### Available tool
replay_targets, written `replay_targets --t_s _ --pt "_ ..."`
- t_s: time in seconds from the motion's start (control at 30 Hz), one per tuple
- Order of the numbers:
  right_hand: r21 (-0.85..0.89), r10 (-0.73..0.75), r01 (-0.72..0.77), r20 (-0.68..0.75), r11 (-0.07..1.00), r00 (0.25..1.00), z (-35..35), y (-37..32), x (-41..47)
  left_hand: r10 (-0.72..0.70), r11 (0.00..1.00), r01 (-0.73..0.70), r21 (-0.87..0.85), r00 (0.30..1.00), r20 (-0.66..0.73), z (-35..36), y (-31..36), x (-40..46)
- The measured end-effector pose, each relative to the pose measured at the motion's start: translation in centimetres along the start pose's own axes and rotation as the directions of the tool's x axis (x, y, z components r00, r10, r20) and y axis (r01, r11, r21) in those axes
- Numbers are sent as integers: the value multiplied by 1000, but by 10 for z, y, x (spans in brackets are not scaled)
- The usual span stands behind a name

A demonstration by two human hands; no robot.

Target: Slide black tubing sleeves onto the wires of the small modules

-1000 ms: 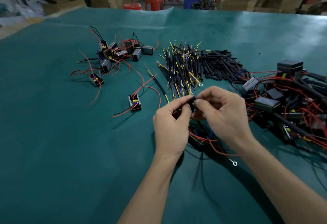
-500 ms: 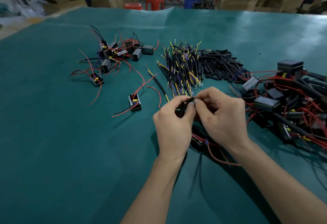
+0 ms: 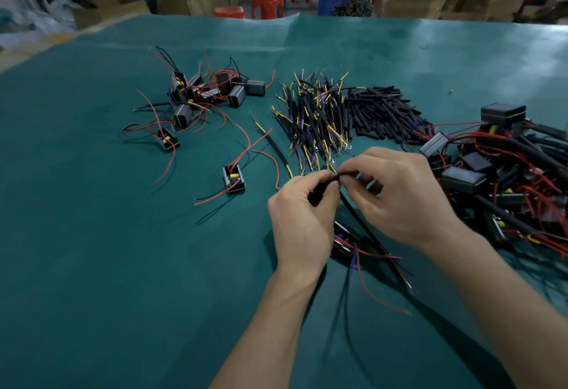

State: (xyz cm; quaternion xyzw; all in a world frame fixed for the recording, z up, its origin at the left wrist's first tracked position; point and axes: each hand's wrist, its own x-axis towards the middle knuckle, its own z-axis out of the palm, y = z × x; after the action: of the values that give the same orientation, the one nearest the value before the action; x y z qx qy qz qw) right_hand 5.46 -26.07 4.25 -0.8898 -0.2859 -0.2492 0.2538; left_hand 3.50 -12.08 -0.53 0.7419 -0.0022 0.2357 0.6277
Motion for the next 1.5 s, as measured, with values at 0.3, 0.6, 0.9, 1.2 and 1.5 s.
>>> replay_targets --t_s 0.3,0.6,0.9,1.2,1.5 --pt "-154 18 24 269 988 963 -24 -5 20 39 999 -39 34 999 7 1 -1 0" --pt "403 521 -814 628 419 579 -27 1 29 -6 995 13 -94 997 78 -4 1 1" --pt "537 541 -821 640 192 545 -15 3 6 -61 990 73 -120 993 103 -4 -2 0" --pt "-200 -278 315 190 928 941 -27 5 2 -133 979 151 -137 982 135 -4 -1 2" --pt "-279 -157 249 314 927 936 -26 -4 6 -125 977 153 -145 975 186 -5 0 1"
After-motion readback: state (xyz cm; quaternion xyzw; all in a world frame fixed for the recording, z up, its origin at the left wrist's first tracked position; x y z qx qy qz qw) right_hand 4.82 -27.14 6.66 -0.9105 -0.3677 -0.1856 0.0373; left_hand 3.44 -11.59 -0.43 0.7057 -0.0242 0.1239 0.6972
